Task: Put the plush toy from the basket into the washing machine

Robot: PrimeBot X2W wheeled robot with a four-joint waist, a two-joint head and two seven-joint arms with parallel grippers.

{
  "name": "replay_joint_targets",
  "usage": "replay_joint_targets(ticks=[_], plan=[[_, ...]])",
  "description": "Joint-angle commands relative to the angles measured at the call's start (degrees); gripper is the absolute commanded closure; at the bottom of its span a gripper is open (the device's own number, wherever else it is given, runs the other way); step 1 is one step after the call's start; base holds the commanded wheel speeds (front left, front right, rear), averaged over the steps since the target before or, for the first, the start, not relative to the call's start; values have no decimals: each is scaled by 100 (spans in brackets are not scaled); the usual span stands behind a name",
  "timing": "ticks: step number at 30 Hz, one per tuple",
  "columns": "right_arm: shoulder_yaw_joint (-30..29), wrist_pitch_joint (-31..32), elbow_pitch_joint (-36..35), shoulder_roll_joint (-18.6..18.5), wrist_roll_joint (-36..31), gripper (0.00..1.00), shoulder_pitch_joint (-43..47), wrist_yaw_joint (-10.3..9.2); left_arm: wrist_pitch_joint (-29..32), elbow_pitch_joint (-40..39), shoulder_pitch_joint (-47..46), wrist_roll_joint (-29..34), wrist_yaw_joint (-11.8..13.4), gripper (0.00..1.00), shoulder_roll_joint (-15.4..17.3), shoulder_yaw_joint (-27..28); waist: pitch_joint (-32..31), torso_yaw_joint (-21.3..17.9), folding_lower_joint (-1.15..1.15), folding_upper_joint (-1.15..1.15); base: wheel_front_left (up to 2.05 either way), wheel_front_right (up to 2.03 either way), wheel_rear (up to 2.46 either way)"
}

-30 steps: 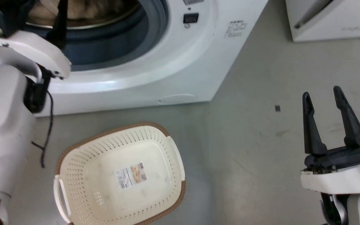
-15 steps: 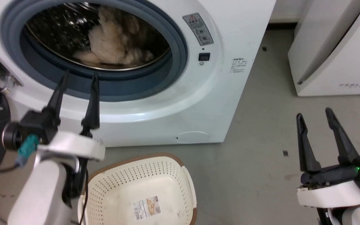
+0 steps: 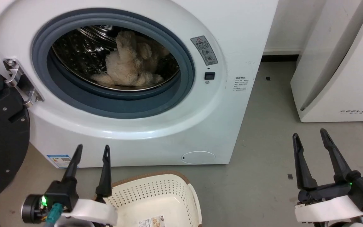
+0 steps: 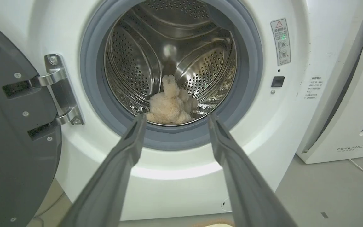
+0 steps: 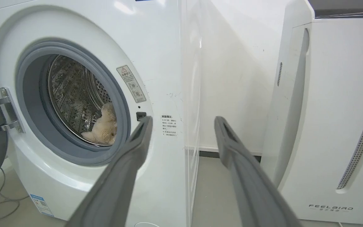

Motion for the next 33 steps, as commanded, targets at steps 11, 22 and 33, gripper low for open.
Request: replay_joint_targets(ticks=[11, 22, 33], plan=[[36, -26, 108, -3, 54, 0, 196, -5, -30, -63, 479, 349, -91, 0, -391, 181, -111, 31, 1, 0, 0, 0, 0], [44, 69, 124, 0, -10, 100, 113, 0, 72, -53, 439, 356, -149, 100, -468, 226, -140, 37, 1, 0, 0, 0, 0], [46, 199, 146, 0, -56, 100, 113, -1, 201, -76, 426, 464, -201, 100, -534, 300, -172, 45, 1, 0, 0, 0, 0]])
